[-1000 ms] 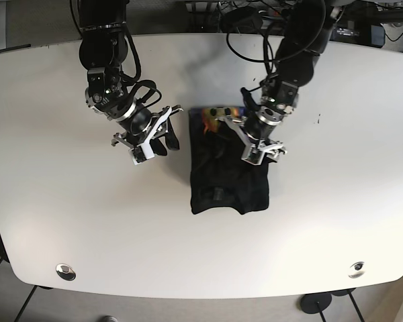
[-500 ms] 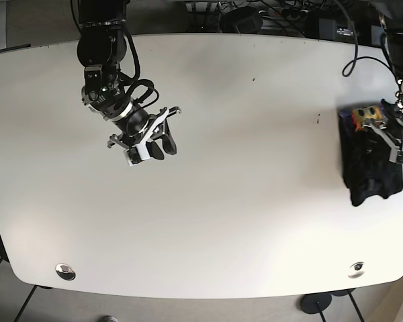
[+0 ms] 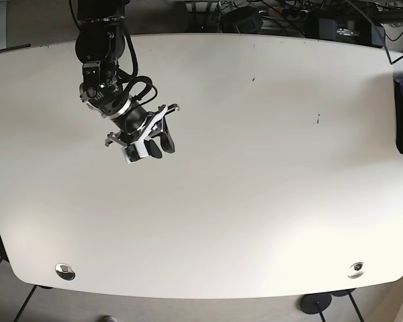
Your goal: Fold the T-shirt properly
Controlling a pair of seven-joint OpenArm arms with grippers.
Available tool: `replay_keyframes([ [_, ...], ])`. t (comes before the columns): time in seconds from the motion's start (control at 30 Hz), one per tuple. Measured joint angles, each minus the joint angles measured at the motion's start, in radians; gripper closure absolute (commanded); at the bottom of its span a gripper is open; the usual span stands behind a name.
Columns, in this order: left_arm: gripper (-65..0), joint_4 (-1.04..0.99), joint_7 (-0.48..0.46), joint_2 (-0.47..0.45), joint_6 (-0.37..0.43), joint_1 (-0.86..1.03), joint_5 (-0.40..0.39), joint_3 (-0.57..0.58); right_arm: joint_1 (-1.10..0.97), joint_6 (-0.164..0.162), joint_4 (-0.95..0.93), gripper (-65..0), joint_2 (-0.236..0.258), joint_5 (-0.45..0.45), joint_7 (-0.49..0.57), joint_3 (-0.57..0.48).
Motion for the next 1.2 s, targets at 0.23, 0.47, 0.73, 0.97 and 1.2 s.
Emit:
replay_keyframes([
  [0.23,-49.9,0.312,0.008,0.063,0.001,0.039,0.005,-0.087,-0.003,0.000,-0.001,-17.9,0.006,-0.001,0.000,0.000],
  [0.47,-49.9,0.640,0.149,0.323,0.007,0.034,0.005,-0.089,-0.027,0.000,-0.003,-17.9,0.010,-0.008,-0.002,0.015],
  [0.73,-49.9,0.966,0.299,0.650,0.006,0.111,0.124,-0.106,-0.041,-0.002,-0.001,-17.9,0.011,-0.008,0.000,0.063],
  [0.97,-49.7,1.153,0.298,0.899,0.056,0.324,0.232,-0.123,-0.114,-0.003,0.047,-17.9,0.031,-0.007,0.033,0.155],
  [1.2,-49.7,1.145,-0.041,1.005,0.348,0.567,0.233,-0.059,-0.254,-0.002,0.044,-17.9,0.079,-0.007,0.233,0.279],
])
